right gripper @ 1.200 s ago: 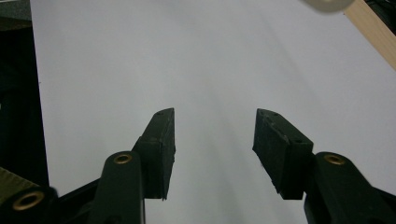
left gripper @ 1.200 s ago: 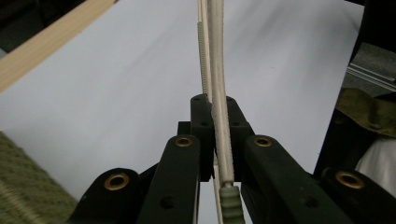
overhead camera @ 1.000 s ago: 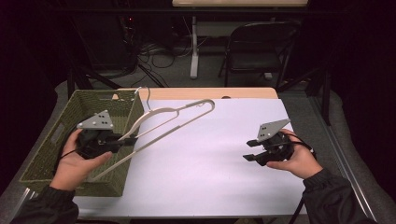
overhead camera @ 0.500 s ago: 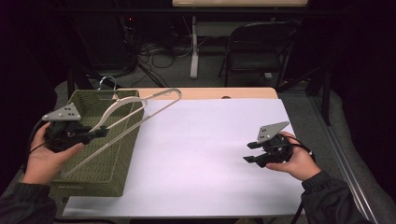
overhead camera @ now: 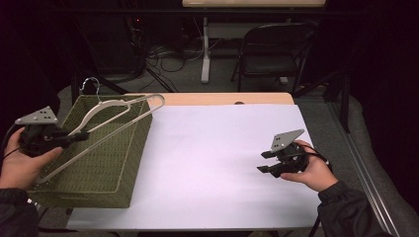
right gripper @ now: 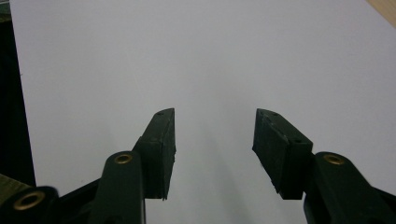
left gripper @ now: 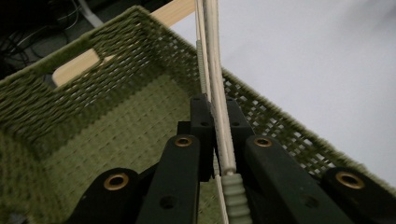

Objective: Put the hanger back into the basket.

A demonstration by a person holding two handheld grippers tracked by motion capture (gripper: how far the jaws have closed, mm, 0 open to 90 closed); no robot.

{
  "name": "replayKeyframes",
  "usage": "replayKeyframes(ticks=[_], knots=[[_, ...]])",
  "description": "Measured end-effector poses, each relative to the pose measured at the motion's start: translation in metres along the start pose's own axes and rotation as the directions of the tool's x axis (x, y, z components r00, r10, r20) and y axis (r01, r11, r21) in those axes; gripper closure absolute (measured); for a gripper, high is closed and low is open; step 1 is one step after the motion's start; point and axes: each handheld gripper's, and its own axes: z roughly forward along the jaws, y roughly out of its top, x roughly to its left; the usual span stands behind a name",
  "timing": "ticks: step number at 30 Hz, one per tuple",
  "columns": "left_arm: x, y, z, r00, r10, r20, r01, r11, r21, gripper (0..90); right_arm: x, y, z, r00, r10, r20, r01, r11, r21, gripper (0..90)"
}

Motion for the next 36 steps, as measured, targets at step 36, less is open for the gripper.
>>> replayKeyframes(ticks=[36], knots=[[0.037,-0.048,0.022,0.9962,-0.071,-0.05,0.074,0.996,0.05,86.6,-0.002,-0.004,0.011,0.9995,0.022,-0.021,-0.022,1.0,0.008,48.9]])
